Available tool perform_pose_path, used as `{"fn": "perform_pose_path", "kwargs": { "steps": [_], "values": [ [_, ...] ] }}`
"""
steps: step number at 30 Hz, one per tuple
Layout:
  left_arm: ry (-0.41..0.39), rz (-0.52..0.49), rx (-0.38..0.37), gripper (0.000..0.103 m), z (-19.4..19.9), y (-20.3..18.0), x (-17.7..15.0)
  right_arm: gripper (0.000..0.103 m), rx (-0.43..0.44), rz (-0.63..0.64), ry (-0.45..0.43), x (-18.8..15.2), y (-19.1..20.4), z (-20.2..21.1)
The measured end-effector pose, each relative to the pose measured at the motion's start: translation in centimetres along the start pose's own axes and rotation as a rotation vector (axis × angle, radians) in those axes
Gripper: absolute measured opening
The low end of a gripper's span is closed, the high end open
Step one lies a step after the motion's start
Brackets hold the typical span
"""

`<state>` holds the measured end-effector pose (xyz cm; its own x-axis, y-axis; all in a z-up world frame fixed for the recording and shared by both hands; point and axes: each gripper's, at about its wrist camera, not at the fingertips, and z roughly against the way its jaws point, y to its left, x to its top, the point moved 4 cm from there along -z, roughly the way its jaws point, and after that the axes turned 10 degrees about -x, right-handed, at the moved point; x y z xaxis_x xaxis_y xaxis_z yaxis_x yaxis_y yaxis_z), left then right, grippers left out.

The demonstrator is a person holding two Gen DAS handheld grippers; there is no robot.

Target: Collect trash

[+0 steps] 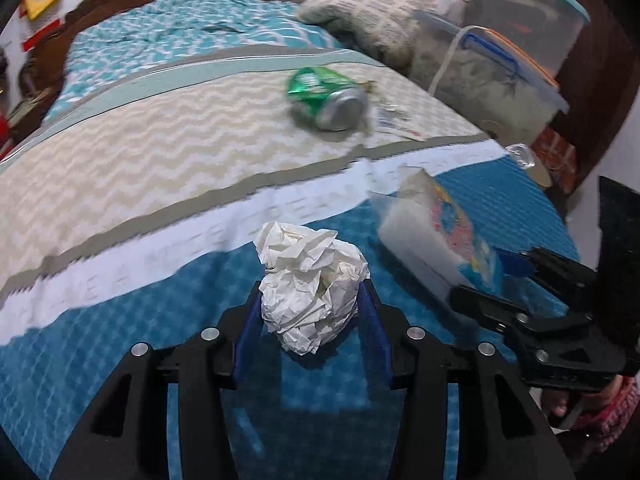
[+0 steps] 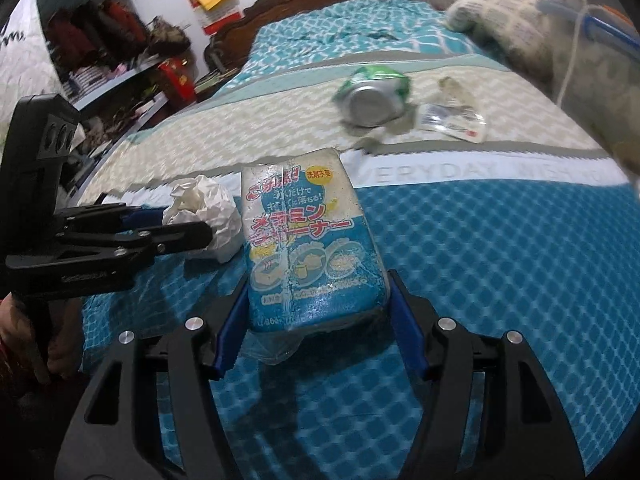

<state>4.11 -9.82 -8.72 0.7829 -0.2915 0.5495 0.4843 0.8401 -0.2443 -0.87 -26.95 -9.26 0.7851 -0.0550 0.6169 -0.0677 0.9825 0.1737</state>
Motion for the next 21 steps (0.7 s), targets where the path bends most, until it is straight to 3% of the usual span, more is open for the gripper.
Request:
{"fn": "perform_pose_path", "kwargs": {
  "steps": [4, 9, 12, 16, 19, 21],
  "values": [
    [-0.027, 0.030, 0.063, 0.050, 1.3, 1.7, -1.0, 0.072, 0.004, 0.035, -0.005, 0.0, 2.2, 0.1],
    [-0.066, 0.067, 0.115, 0.062, 2.9, 3.6, -1.9, 0.084, -0.007, 0.071, -0.013, 0.3, 4.0, 0.2],
    [-0.094, 0.099, 0.147, 0.076, 4.2, 4.8, -2.3, 0.090, -0.011, 0.104, -0.046, 1.0, 4.6, 1.1],
    [-0.126, 0.151, 0.181, 0.078, 6.6, 6.2, -2.9, 0.095, 0.104, 0.112, -0.146, 2.8, 4.5, 4.7],
    [-0.135, 0.193, 0.251, 0.080, 8.9, 7.2, -3.4, 0.098, 0.229, 0.059, -0.250, 5.3, 3.9, 7.1],
    [-0.152, 0.223, 0.307, 0.081, 10.8, 7.6, -3.9, 0.098, 0.303, 0.030, -0.270, 7.8, 4.1, 7.1]
  ]
}}
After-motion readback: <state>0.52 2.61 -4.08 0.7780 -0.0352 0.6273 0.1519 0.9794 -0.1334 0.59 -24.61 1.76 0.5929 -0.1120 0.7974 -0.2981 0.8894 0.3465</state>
